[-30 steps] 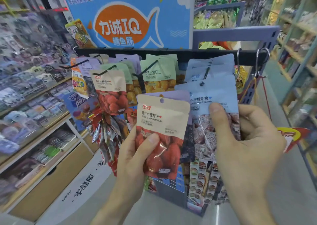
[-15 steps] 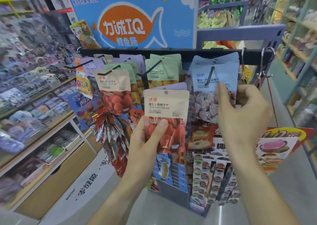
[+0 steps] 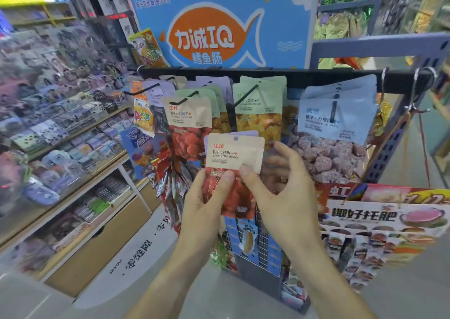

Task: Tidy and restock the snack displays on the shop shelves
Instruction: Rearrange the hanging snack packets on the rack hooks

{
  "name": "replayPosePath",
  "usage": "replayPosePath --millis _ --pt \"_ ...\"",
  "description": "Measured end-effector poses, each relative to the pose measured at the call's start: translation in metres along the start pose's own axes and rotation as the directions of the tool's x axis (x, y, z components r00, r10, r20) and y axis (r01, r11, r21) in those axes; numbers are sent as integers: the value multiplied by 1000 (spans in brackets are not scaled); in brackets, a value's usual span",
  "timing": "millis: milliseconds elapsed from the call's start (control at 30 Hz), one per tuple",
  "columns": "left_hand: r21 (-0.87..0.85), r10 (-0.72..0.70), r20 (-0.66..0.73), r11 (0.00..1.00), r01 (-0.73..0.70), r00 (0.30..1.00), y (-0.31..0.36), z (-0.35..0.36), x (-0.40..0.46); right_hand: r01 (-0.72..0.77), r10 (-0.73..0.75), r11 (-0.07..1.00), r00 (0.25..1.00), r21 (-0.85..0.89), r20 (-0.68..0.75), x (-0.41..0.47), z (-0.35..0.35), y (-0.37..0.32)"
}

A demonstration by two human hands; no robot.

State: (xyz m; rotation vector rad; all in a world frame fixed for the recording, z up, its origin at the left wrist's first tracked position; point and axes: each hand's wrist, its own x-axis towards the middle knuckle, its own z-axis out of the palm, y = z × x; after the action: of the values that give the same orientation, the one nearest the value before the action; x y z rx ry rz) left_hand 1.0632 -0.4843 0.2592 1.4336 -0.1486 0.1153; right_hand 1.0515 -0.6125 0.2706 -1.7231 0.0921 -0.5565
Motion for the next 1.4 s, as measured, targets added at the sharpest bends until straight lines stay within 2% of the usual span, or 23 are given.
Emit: replayPosePath --millis 100,167,233,300,433,600,800,1000,1167,1333,1400 --pt "-26 -24 2 999 24 1000 4 -8 3 -31 25 998 995 62 96 8 15 0" --pt "-49 -65 -10 997 64 998 6 -16 4 -43 10 987 978 158 206 10 25 -5" --pt "-54 -88 -27 995 87 996 6 -28 6 -29 -17 984 967 176 253 12 36 -8" --pt "-38 -82 -73 996 79 994 6 -41 7 14 -42 990 980 142 195 17 48 -11" --pt "-48 -67 -163 997 60 984 6 -64 6 111 -111 994 993 -5 -50 34 78 -13" --pt "-40 -54 -238 998 46 970 5 -88 8 99 -111 991 984 -95 -137 50 111 -14" --pt "-49 -50 -262 998 39 964 3 -108 12 104 -115 991 982 -78 -149 60 118 -11" --pt "-52 -46 -252 998 34 967 3 -118 19 121 -125 982 992 147 20 45 111 -17" --pt "-38 -16 -264 999 6 964 6 -130 25 194 -215 963 972 184 98 24 106 -37" --pt "-48 -4 -289 999 -10 957 7 -142 29 214 -214 935 976 282 -29 2 91 -39" --pt "-24 -23 -268 1000 17 963 5 -142 30 132 -148 939 989 317 27 -6 96 -36"
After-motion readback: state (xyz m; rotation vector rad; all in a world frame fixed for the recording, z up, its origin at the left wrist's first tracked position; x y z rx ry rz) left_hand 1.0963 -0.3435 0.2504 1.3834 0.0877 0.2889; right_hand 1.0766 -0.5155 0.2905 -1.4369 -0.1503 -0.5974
